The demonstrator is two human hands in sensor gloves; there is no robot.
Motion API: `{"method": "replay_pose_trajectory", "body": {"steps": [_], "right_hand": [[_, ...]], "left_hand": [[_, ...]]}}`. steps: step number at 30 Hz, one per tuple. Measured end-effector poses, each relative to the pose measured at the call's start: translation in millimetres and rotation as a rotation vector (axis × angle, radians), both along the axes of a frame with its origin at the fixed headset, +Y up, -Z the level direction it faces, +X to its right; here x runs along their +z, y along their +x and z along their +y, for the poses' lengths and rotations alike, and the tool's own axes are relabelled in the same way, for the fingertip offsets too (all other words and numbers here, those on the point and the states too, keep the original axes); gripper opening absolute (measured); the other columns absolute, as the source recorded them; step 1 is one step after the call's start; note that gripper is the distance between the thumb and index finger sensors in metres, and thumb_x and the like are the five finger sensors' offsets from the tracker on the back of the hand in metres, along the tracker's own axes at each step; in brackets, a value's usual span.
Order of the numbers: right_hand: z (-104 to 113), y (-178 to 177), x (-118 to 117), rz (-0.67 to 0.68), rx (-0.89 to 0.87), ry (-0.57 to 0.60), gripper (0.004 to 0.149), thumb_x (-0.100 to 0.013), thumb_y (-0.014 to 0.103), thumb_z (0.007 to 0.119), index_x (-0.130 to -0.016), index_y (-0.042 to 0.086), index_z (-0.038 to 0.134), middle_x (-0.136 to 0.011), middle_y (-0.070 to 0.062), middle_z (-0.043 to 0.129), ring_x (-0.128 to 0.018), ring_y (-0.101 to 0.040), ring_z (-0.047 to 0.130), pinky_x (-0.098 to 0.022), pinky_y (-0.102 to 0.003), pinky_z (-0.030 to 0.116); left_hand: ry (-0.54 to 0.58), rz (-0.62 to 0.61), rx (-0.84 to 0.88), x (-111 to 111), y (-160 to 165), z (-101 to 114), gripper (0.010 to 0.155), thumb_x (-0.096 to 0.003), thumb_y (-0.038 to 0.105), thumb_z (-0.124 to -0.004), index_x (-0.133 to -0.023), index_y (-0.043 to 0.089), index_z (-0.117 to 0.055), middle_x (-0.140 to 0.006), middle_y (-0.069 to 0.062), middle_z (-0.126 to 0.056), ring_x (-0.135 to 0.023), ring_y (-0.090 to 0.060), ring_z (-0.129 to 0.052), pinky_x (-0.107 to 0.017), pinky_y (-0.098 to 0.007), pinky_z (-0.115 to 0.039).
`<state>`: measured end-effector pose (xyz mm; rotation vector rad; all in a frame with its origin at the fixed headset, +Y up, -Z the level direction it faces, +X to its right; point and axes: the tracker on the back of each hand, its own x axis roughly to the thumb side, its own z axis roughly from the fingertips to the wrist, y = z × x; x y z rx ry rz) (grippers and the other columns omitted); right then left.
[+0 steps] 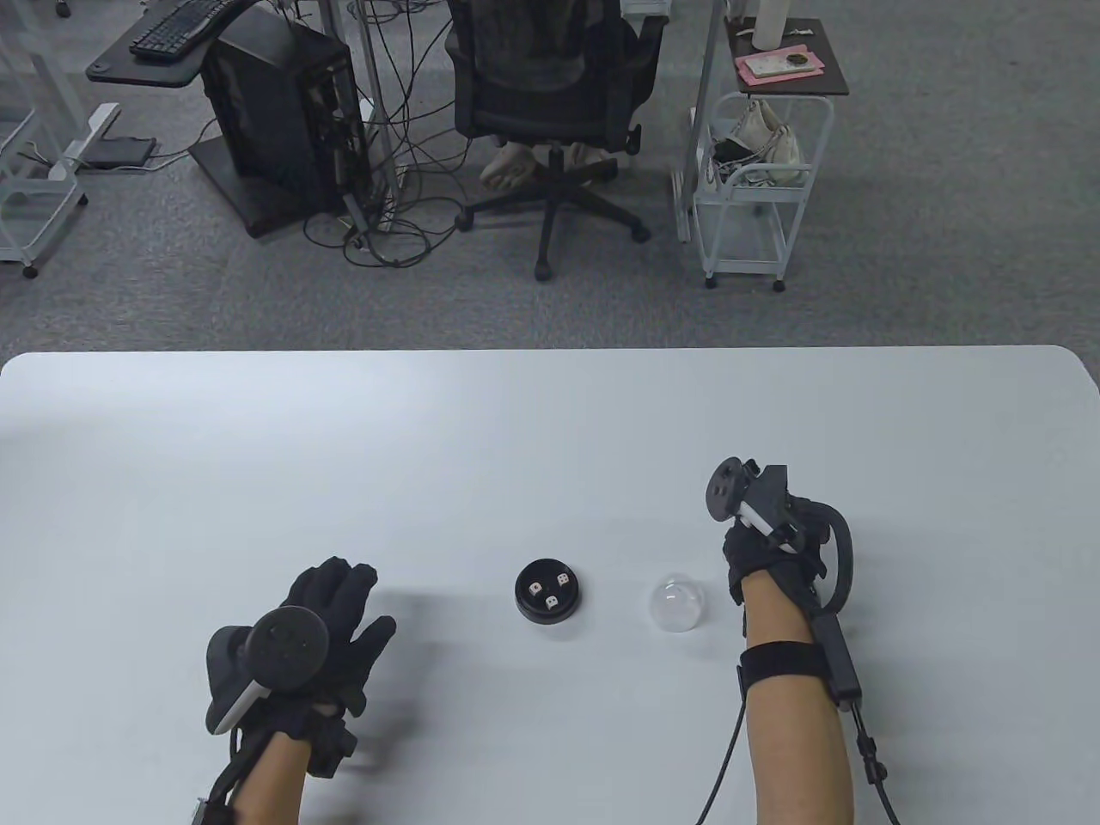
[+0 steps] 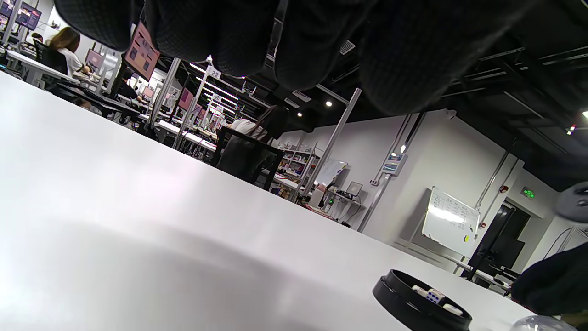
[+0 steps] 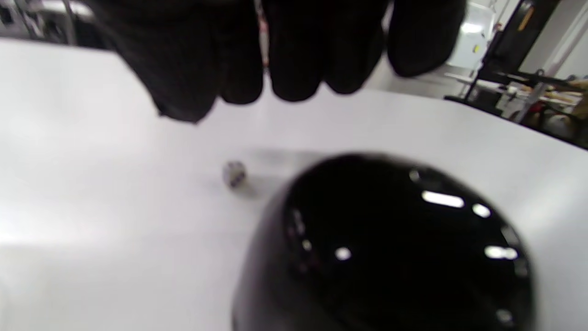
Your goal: Shake dice in a dice shaker
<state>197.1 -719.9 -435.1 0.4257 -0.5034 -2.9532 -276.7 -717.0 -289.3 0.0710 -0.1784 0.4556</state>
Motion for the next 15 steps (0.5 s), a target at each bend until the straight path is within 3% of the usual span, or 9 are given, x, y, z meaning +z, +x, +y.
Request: {"method": "replay_pose_trajectory", "body": {"steps": [5, 15], "right_hand": [[-19, 1, -11, -0.051, 0.062, -0.109, 0.052, -0.059, 0.043, 0.081, -0.106, 0.023, 0.07, -0.103, -0.018, 0.067, -0.096, -0.048, 0.063, -0.069, -0.067, 0.06], [-28, -2, -15, -0.027, 0.092, -0.131, 0.047, -0.058, 0.041, 0.082, -0.1, 0.02, 0.076, -0.097, -0.015, 0.075, -0.092, -0.046, 0.071, -0.068, -0.065, 0.063]], "left_hand": [[0.0, -0.001, -0.002, 0, 0, 0, 0.067, -0.0524, 0.053, -0.076, -0.109, 0.022, -0.056, -0.114, -0.021, -0.051, -0.103, -0.051, -0.049, -0.067, -0.069, -0.052], [-0.013, 0.007, -0.01, 0, 0, -1, 0.067, -0.0525, 0.053, -0.076, -0.109, 0.022, -0.057, -0.114, -0.021, -0.051, -0.103, -0.051, -0.049, -0.067, -0.069, -0.052]]}}
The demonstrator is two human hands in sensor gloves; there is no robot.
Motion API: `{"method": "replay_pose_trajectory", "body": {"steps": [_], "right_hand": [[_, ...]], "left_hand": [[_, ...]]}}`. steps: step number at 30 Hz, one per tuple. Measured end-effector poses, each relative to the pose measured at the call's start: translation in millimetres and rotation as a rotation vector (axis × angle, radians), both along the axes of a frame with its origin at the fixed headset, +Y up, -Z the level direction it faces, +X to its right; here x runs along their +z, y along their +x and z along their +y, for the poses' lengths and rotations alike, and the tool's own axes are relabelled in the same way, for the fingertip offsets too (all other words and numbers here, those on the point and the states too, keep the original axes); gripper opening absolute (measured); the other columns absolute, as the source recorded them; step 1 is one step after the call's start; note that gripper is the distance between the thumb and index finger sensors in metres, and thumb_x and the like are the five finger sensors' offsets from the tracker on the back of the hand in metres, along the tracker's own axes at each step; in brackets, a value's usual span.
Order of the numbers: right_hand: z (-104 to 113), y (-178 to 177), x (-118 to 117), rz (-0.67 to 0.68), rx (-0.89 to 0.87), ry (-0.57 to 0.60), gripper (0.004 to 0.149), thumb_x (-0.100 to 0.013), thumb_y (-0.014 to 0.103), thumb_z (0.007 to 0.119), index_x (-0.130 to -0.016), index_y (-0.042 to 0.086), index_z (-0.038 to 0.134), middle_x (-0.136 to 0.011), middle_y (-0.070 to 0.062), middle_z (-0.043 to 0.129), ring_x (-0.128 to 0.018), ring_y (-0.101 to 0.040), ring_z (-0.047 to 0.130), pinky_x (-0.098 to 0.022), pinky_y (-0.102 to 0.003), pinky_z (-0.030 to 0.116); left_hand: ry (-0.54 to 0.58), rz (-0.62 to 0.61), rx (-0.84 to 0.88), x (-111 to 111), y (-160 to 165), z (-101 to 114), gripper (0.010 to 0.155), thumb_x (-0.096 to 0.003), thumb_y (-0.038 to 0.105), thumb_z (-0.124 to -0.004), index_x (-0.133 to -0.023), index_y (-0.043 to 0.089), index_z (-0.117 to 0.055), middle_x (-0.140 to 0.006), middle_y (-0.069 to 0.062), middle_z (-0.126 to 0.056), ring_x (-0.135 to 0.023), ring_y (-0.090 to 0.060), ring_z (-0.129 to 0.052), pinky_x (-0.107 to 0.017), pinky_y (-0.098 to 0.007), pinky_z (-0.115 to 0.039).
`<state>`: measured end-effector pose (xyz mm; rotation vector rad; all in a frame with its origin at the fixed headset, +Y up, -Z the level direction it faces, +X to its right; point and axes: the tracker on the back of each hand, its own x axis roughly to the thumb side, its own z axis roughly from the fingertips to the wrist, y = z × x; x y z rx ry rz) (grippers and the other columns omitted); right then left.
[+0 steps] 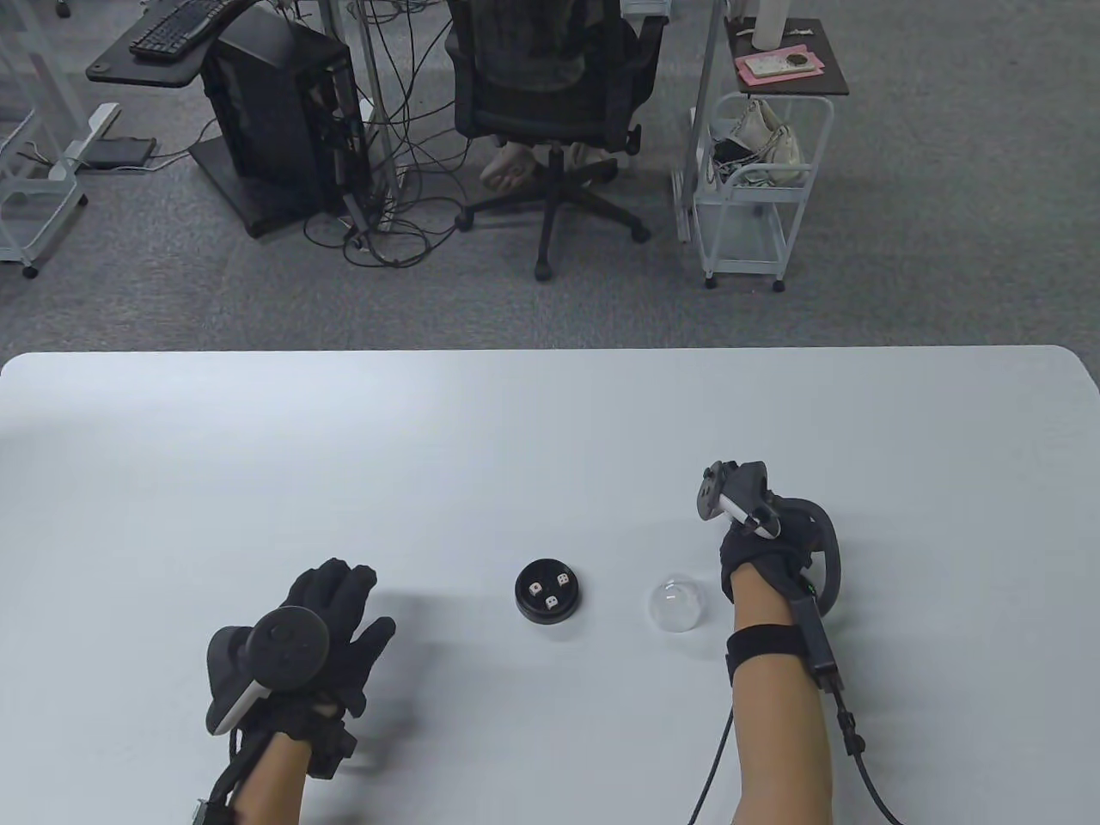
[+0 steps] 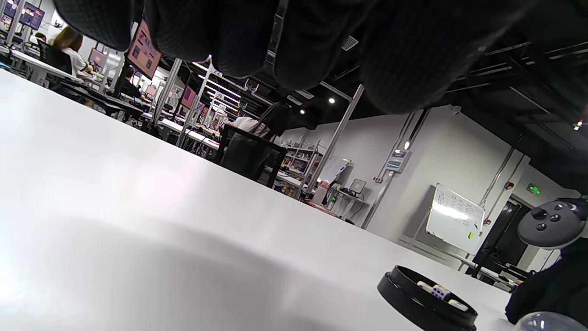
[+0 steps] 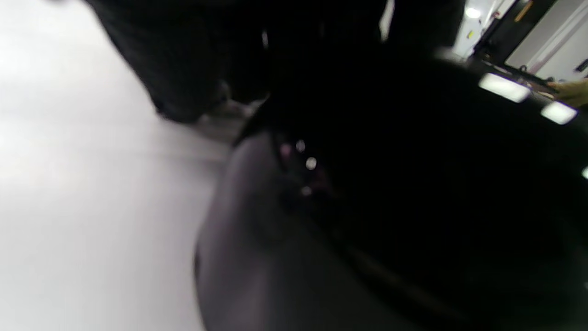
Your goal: Shake dice in a dice shaker
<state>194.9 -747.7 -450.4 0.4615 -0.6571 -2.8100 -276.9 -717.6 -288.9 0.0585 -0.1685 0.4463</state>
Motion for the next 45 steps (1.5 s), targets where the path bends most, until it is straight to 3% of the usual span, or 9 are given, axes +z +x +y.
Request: {"method": "replay_pose_trajectory", "body": {"steps": [7, 12, 17, 21, 28, 45], "right_hand": [[3, -5, 2, 0.056, -0.014, -0.002, 0.044, -0.057, 0.04, 0.083, -0.094, 0.017, 0.081, -0.085, -0.012, 0.083, -0.084, -0.041, 0.08, -0.066, -0.062, 0.068], [38, -25, 8, 0.161, -0.191, 0.13, 0.044, -0.057, 0.04, 0.083, -0.094, 0.015, 0.081, -0.084, -0.013, 0.083, -0.082, -0.042, 0.081, -0.064, -0.062, 0.069], [63, -82, 25, 0.38, -0.283, 0.177, 0.045, -0.057, 0.04, 0.082, -0.094, 0.016, 0.08, -0.084, -0.013, 0.083, -0.082, -0.041, 0.081, -0.064, -0.061, 0.07], [59, -139, 44, 0.562, -0.295, 0.159, 0.045, -0.057, 0.04, 0.082, -0.094, 0.016, 0.08, -0.084, -0.012, 0.083, -0.082, -0.041, 0.081, -0.064, -0.061, 0.07], [38, -192, 60, 0.683, -0.279, 0.109, 0.045, -0.057, 0.041, 0.082, -0.094, 0.017, 0.08, -0.084, -0.012, 0.083, -0.082, -0.041, 0.081, -0.064, -0.061, 0.071], [32, -208, 67, 0.7, -0.216, 0.118, 0.046, -0.057, 0.041, 0.081, -0.097, 0.018, 0.078, -0.088, -0.013, 0.081, -0.084, -0.042, 0.079, -0.064, -0.061, 0.07]], "left_hand": [[-0.005, 0.003, -0.005, 0, 0, 0, 0.067, -0.0525, 0.053, -0.076, -0.109, 0.022, -0.057, -0.114, -0.021, -0.052, -0.103, -0.051, -0.049, -0.067, -0.069, -0.052], [-0.003, 0.005, 0.003, -1, 0, 1, 0.067, -0.0525, 0.053, -0.076, -0.109, 0.022, -0.057, -0.114, -0.021, -0.052, -0.103, -0.051, -0.049, -0.067, -0.07, -0.051], [0.001, 0.002, 0.002, 0, 0, 1, 0.067, -0.0525, 0.053, -0.076, -0.109, 0.022, -0.057, -0.114, -0.021, -0.052, -0.103, -0.051, -0.049, -0.067, -0.07, -0.052], [0.0, 0.0, 0.005, 0, 0, 1, 0.067, -0.0525, 0.053, -0.076, -0.109, 0.022, -0.057, -0.114, -0.021, -0.052, -0.103, -0.051, -0.049, -0.067, -0.07, -0.052], [-0.005, 0.0, 0.013, 0, -1, 1, 0.067, -0.0526, 0.053, -0.076, -0.109, 0.022, -0.057, -0.114, -0.021, -0.052, -0.103, -0.051, -0.049, -0.067, -0.07, -0.052], [-0.001, 0.0, 0.046, 1, -6, 3, 0.067, -0.0528, 0.053, -0.076, -0.109, 0.022, -0.057, -0.114, -0.021, -0.052, -0.103, -0.051, -0.049, -0.067, -0.07, -0.052]]}}
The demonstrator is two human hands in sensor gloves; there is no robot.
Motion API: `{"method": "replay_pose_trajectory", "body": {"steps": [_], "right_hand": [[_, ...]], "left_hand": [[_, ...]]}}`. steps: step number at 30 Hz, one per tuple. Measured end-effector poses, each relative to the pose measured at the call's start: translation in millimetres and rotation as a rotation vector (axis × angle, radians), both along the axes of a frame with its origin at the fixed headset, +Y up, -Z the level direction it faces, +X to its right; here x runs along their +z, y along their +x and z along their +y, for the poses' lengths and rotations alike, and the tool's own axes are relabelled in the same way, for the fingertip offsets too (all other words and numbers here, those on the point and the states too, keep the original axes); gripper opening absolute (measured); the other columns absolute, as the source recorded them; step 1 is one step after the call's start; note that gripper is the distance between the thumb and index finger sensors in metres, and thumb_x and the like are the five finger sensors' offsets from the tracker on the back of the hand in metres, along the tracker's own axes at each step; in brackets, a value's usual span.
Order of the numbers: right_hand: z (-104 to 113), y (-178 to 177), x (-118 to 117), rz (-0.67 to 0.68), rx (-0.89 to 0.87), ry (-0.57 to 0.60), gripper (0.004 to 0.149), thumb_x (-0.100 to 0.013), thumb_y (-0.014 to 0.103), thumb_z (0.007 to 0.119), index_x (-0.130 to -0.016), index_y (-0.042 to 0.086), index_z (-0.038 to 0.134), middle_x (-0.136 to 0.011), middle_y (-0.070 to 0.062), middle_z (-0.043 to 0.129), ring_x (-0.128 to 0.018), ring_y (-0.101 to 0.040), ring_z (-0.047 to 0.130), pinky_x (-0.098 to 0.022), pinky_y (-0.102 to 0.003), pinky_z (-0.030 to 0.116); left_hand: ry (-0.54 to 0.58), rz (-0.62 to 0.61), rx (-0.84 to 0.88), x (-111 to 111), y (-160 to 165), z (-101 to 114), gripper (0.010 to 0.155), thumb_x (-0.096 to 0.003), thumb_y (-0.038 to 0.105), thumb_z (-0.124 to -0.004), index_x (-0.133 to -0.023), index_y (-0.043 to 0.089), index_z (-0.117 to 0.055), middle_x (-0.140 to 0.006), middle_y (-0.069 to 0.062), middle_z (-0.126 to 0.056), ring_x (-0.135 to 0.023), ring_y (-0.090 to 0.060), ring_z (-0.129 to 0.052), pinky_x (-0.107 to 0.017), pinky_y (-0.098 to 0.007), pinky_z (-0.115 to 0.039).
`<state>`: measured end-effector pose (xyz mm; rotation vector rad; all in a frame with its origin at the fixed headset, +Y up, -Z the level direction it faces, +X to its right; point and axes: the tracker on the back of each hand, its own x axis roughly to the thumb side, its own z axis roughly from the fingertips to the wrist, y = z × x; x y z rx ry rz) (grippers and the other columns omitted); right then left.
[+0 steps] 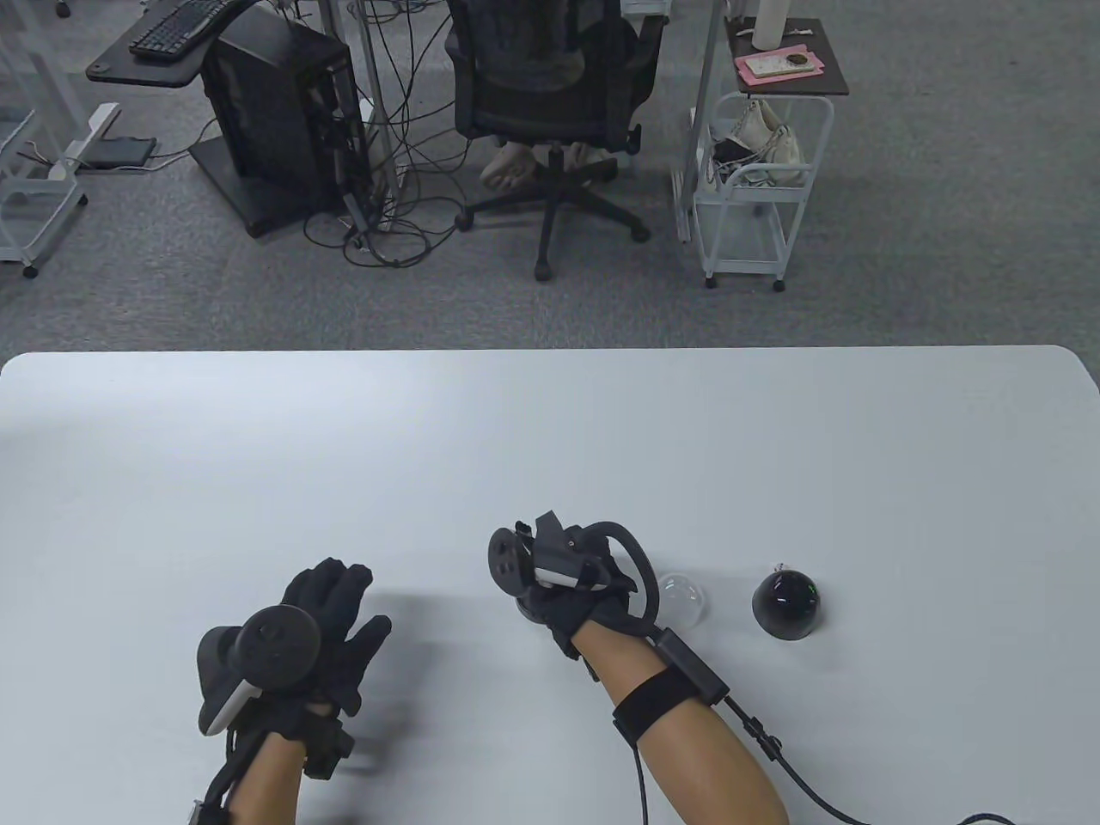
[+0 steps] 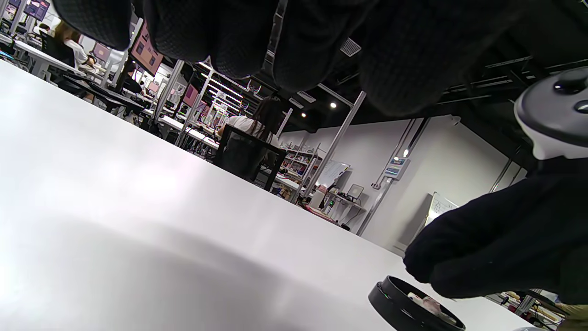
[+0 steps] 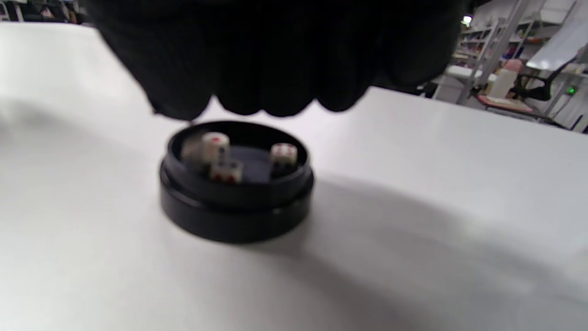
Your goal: Shake dice in a dice shaker
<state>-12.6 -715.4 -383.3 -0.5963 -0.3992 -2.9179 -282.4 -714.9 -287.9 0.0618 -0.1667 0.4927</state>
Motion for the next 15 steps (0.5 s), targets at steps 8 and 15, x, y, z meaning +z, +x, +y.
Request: {"method": "replay_pose_trajectory", "body": {"steps": [8, 15], "right_hand": [[16, 34, 0, -0.07, -0.032, 0.044, 0.047, -0.057, 0.041, 0.081, -0.098, 0.019, 0.077, -0.09, -0.013, 0.08, -0.086, -0.043, 0.077, -0.065, -0.061, 0.069], [32, 84, -5, -0.204, -0.069, 0.086, 0.048, -0.057, 0.042, 0.081, -0.099, 0.019, 0.076, -0.092, -0.014, 0.078, -0.087, -0.043, 0.076, -0.065, -0.062, 0.068]], "left_hand": [[0.002, 0.0, 0.005, 0, -1, 0, 0.067, -0.0527, 0.053, -0.076, -0.109, 0.022, -0.057, -0.114, -0.021, -0.052, -0.103, -0.051, -0.049, -0.067, -0.07, -0.052], [0.0, 0.004, 0.002, 1, -2, 0, 0.067, -0.0527, 0.053, -0.076, -0.109, 0.022, -0.057, -0.114, -0.021, -0.052, -0.103, -0.051, -0.049, -0.067, -0.07, -0.052]]}}
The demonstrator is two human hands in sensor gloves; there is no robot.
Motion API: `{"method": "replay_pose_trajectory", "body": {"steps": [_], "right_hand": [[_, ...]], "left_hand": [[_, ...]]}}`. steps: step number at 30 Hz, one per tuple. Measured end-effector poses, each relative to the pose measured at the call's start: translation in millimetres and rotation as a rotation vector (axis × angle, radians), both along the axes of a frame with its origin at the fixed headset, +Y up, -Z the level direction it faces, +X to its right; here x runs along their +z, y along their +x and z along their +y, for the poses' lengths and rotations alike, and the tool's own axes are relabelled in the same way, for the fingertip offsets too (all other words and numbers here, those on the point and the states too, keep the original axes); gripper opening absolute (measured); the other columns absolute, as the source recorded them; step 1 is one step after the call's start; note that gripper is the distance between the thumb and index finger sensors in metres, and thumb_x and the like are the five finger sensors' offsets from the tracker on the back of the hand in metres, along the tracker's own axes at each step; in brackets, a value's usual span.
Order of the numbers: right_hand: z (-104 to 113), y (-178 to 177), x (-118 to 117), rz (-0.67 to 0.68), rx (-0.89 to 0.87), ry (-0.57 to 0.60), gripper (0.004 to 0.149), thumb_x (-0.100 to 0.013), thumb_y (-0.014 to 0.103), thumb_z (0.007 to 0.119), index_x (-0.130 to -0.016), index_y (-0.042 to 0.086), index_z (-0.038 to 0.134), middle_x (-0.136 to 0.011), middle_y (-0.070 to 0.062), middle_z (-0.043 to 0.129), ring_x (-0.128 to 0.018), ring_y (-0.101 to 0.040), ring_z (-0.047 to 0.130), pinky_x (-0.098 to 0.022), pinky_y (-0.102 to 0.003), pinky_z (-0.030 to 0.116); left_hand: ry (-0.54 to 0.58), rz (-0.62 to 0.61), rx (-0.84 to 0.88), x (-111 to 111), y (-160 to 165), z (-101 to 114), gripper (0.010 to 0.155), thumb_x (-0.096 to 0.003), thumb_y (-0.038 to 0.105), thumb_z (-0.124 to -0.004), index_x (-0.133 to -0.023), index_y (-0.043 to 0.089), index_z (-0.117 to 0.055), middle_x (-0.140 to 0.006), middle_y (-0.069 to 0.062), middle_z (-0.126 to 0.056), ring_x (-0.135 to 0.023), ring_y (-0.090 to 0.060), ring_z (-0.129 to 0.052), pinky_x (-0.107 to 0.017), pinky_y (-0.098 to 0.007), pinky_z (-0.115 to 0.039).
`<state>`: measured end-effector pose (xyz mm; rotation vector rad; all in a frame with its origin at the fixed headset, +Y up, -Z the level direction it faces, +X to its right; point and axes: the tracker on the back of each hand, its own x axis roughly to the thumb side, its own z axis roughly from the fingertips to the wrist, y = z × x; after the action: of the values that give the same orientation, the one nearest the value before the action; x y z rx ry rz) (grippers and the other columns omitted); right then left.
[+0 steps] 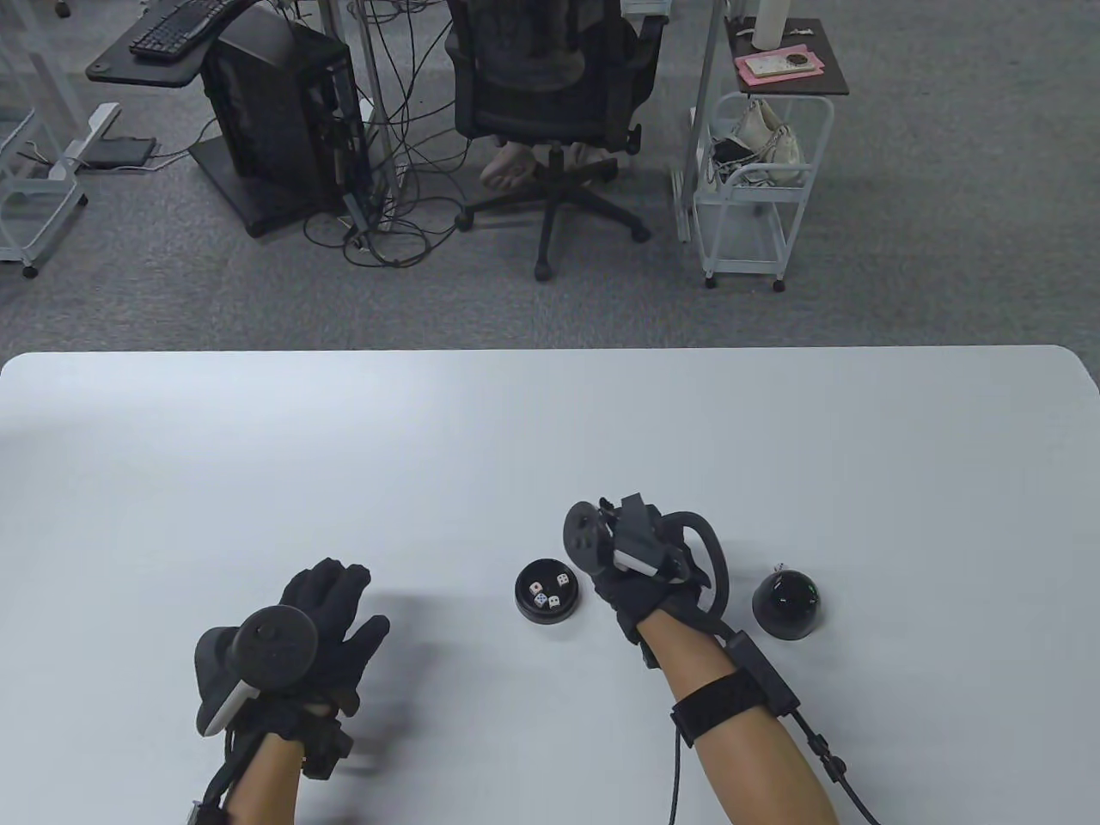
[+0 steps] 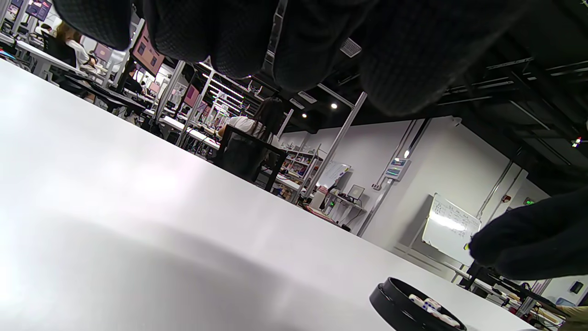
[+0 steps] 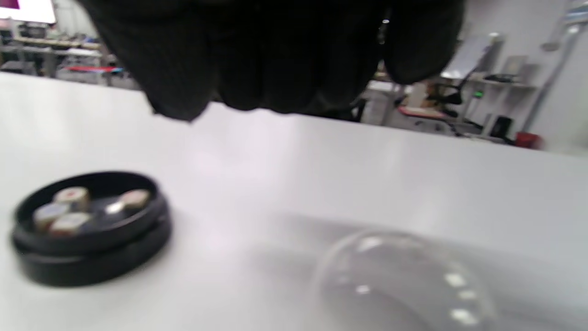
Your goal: Shake dice in a dice shaker
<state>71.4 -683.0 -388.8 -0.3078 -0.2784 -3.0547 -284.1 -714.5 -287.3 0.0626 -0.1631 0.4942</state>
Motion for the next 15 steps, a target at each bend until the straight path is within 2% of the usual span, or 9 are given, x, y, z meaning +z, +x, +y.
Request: {"method": "replay_pose_trajectory", "body": {"steps": [8, 11, 15], "right_hand": [[14, 70, -18, -0.264, -0.054, -0.027, 0.052, -0.057, 0.044, 0.082, -0.101, 0.018, 0.074, -0.094, -0.016, 0.076, -0.089, -0.045, 0.073, -0.066, -0.064, 0.065], [11, 96, -23, -0.378, -0.072, -0.039, 0.052, -0.056, 0.045, 0.083, -0.1, 0.017, 0.075, -0.094, -0.017, 0.076, -0.089, -0.046, 0.072, -0.066, -0.064, 0.065], [-4, 128, -30, -0.511, -0.062, -0.1, 0.052, -0.057, 0.046, 0.082, -0.1, 0.017, 0.075, -0.094, -0.018, 0.075, -0.089, -0.047, 0.072, -0.066, -0.064, 0.065]], "left_hand": [[-0.005, 0.004, -0.009, 0, 1, 0, 0.067, -0.0529, 0.053, -0.076, -0.109, 0.022, -0.057, -0.114, -0.021, -0.052, -0.103, -0.051, -0.049, -0.067, -0.07, -0.052], [-0.007, 0.004, -0.015, 0, 1, 0, 0.067, -0.0527, 0.053, -0.076, -0.109, 0.022, -0.057, -0.114, -0.021, -0.052, -0.103, -0.051, -0.049, -0.067, -0.07, -0.052], [-0.01, 0.006, -0.019, 0, 2, -1, 0.067, -0.0526, 0.053, -0.076, -0.109, 0.022, -0.057, -0.114, -0.021, -0.052, -0.103, -0.051, -0.049, -0.067, -0.07, -0.052]]}}
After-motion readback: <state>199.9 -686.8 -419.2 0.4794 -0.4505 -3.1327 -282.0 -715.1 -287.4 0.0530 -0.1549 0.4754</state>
